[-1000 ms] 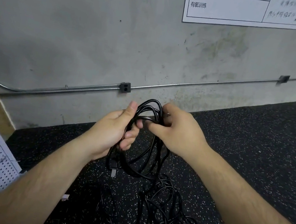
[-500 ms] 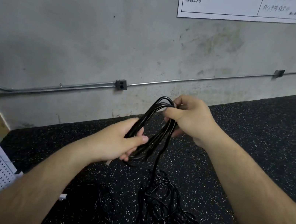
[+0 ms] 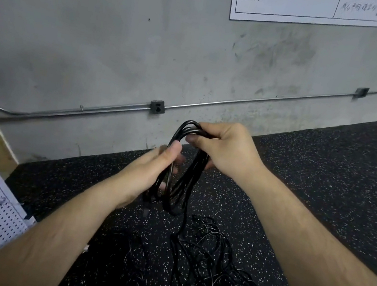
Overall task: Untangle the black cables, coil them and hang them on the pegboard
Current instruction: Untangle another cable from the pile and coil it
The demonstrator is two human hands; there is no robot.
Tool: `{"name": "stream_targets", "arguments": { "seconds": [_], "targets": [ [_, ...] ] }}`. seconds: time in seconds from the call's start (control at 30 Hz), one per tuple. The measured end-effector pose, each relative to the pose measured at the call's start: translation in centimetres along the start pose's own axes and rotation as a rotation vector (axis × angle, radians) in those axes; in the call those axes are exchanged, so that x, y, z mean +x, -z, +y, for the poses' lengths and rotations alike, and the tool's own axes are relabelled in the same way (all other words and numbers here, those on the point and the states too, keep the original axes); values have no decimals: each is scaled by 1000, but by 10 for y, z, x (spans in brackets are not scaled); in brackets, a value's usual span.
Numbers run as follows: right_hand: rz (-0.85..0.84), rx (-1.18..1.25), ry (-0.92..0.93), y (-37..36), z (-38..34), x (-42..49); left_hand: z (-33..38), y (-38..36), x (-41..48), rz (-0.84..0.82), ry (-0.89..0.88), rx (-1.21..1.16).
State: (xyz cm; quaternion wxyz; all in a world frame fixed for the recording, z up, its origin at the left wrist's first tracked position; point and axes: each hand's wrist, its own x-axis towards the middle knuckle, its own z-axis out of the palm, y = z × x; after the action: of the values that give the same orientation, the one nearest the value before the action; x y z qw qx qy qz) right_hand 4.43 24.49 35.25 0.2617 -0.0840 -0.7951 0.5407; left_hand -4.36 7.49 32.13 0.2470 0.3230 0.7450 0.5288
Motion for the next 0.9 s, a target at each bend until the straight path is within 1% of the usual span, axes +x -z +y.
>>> {"name": "stream_targets", "arguments": {
  "seconds": [0.07,0.13,0.2,0.3,0.37,0.43,0.53,0.63,0.7,0.77,0.83,0.9],
  "targets": [
    [-56,-31,19,-5,-5,-1,2,0,-1,-20,-71,17],
    [-95,-9,-6,-8,-9,-2,4,-2,-2,-77,-96,-20],
    [-127,46,-53,-8,-14,-1,1,-2,-1,-172,-87,-56],
    [-150,80,-87,-6,-23,2,0,-2,-3,-299,-61,-48],
    [-135,100,-101,-4,-26,3,-3,-5,-2,-344,-29,-26],
    [-114,125,-119,-1,-27,4,-7,-10,-1,-353,-17,-23],
    [-84,115,-135,1,-23,5,-11,-16,1,-315,-18,-36],
    [-53,97,-145,0,-18,7,-12,-24,0,-271,-3,-124],
    [-40,113,-139,0,-18,8,-11,-28,-1,-208,-21,-135],
    [-39,196,-103,0,-15,8,-10,-29,0,-106,-27,-153],
    [-64,327,-62,-4,-5,5,-6,-24,2,0,-46,-196],
    [-105,449,-96,-11,13,0,0,-13,3,102,-104,-221]
  ]
}}
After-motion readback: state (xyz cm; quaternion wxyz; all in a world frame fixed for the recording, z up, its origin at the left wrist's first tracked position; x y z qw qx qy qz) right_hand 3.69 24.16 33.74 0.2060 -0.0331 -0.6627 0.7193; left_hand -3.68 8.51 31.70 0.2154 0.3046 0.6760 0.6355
